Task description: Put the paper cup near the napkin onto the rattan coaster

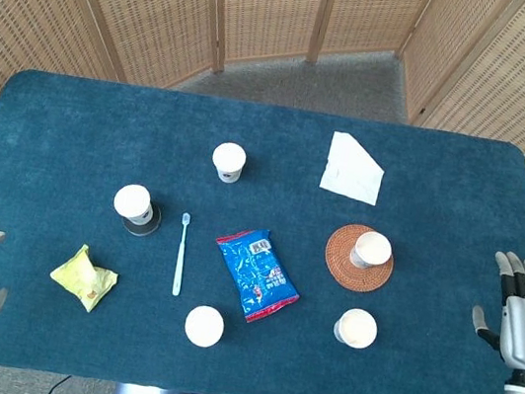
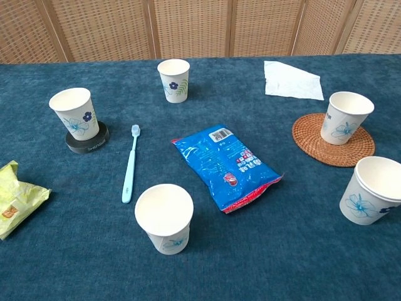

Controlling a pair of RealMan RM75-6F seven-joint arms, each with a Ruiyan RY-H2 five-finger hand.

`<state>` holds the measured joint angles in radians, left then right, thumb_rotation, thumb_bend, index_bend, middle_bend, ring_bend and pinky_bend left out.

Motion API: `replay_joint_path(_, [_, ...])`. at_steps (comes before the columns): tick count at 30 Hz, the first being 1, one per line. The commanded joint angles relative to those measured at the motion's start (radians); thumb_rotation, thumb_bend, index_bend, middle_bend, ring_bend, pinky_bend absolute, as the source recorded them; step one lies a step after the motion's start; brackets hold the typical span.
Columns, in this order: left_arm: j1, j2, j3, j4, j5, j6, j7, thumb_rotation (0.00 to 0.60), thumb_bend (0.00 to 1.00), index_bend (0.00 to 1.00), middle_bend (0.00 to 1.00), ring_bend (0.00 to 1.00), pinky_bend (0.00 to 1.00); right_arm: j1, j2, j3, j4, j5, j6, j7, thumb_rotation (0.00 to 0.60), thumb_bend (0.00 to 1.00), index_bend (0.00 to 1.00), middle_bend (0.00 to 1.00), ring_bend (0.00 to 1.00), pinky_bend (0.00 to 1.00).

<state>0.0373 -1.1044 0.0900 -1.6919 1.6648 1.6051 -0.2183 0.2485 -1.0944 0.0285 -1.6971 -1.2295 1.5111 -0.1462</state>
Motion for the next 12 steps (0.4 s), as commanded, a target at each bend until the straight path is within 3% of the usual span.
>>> replay_joint_path(1, [0.004,0.007,-0.003,-0.005,0.007,0.012,0.011,0.589,0.49,0.00,0.00,0.00,0.00,-0.017,0.003,0.003,0.009,-0.012,-0.001,0.018,0.600,0.40,0.04,0.00,0.00,0.00])
replay_joint_path(12, [0.002,0.018,-0.015,-0.030,0.007,0.017,0.050,0.591,0.49,0.00,0.00,0.00,0.00,-0.045,-0.005,0.027,0.027,-0.040,-0.022,0.038,0.600,0.37,0.04,0.00,0.00,0.00])
